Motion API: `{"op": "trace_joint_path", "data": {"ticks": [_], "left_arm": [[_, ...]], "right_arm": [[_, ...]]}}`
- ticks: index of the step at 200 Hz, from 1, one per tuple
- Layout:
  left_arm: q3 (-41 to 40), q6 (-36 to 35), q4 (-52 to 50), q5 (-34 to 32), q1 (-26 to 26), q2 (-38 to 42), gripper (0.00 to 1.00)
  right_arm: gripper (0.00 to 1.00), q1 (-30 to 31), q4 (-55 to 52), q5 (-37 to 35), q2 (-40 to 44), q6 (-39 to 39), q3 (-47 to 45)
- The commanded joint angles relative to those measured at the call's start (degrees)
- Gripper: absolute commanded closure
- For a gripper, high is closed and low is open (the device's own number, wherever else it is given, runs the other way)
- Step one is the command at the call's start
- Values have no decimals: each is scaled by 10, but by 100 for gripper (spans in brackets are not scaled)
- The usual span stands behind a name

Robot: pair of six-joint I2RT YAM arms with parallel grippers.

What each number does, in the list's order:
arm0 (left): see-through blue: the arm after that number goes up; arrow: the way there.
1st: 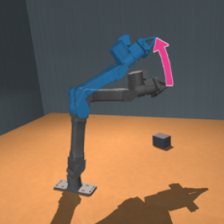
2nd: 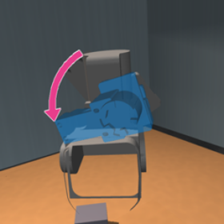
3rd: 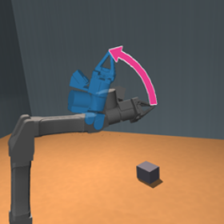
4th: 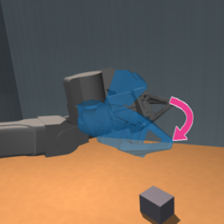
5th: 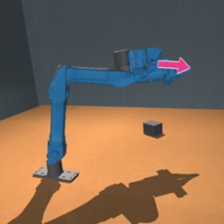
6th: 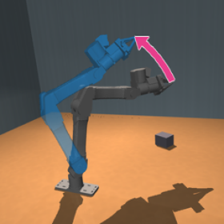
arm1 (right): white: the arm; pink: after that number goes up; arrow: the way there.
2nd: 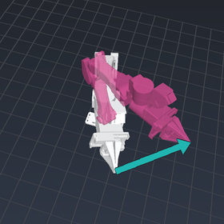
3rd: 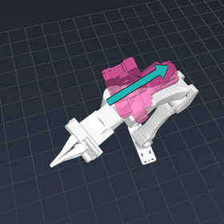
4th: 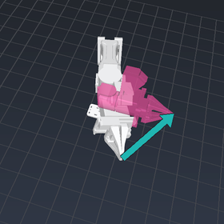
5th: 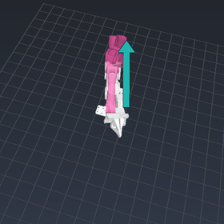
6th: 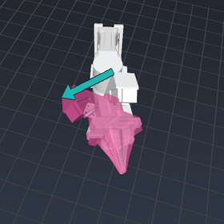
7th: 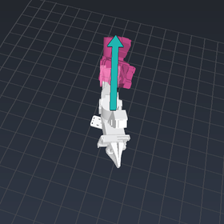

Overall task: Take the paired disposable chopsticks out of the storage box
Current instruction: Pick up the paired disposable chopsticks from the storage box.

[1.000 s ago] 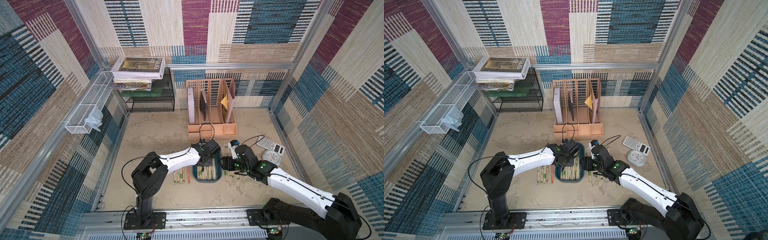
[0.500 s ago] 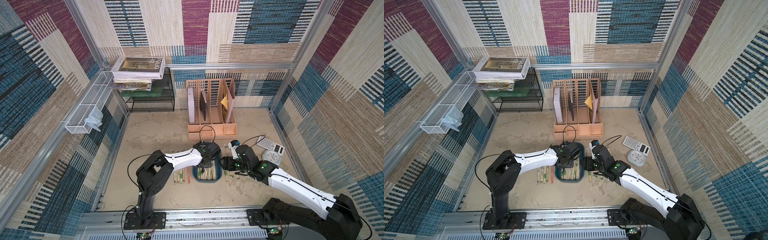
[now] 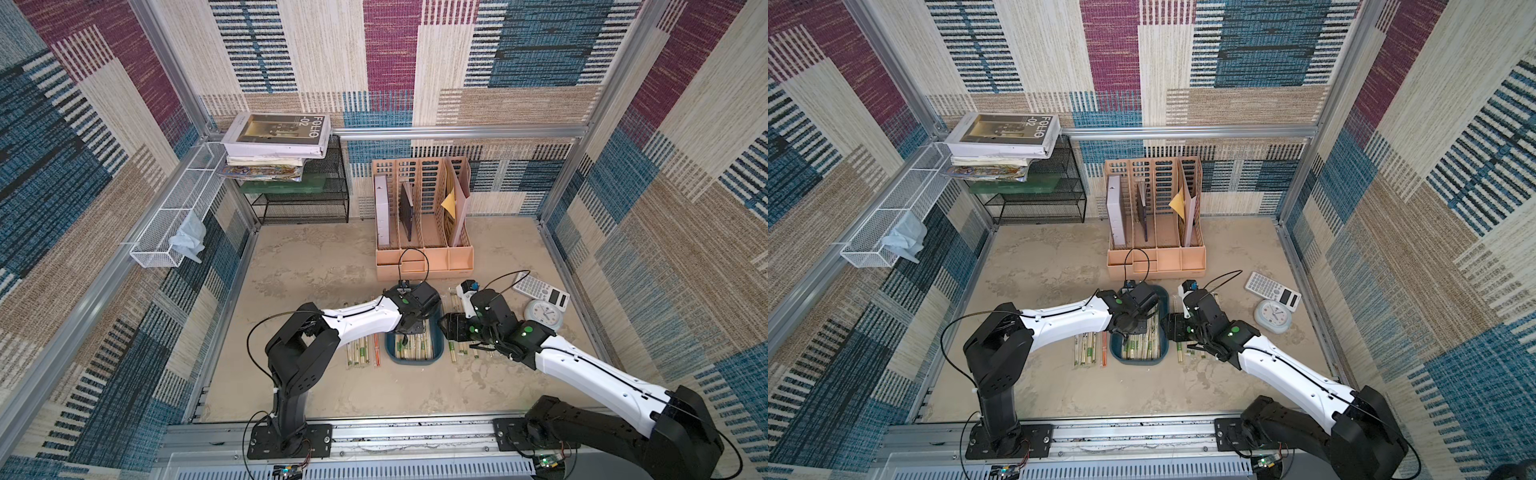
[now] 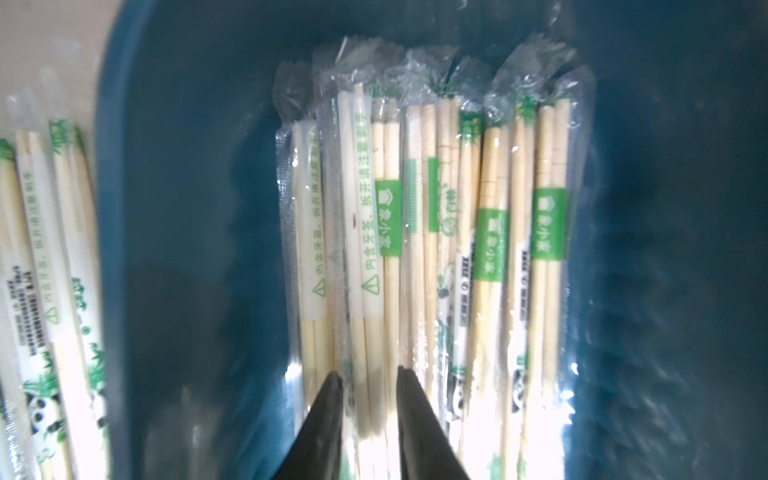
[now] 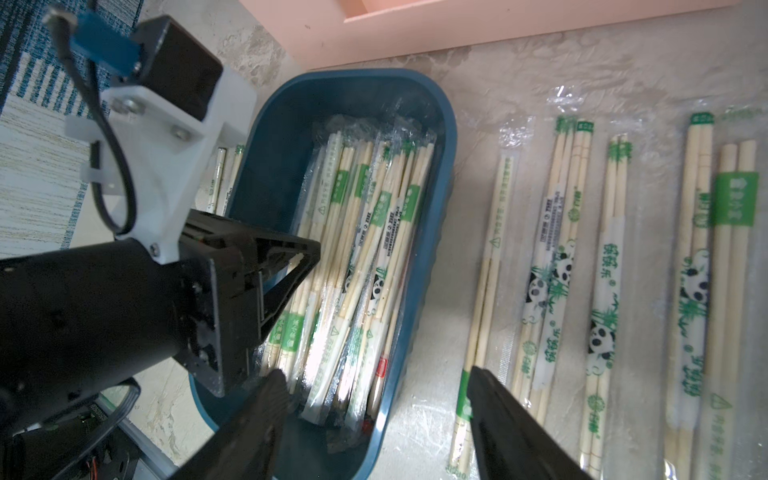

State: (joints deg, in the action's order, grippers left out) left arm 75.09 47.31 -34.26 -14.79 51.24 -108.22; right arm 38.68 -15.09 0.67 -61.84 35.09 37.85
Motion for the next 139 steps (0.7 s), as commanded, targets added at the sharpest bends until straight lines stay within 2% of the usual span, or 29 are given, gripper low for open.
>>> {"op": "trace_joint_path", "data": {"ticks": [1,139], "left_arm": [[-3,-8,4,0,1,7,74],[-1,-11,1,-14,-1,-25,77]], "right_arm": [[28,0,1,1,-3,-6,3],[28,0,-4,-1,-1,-8,6]]}}
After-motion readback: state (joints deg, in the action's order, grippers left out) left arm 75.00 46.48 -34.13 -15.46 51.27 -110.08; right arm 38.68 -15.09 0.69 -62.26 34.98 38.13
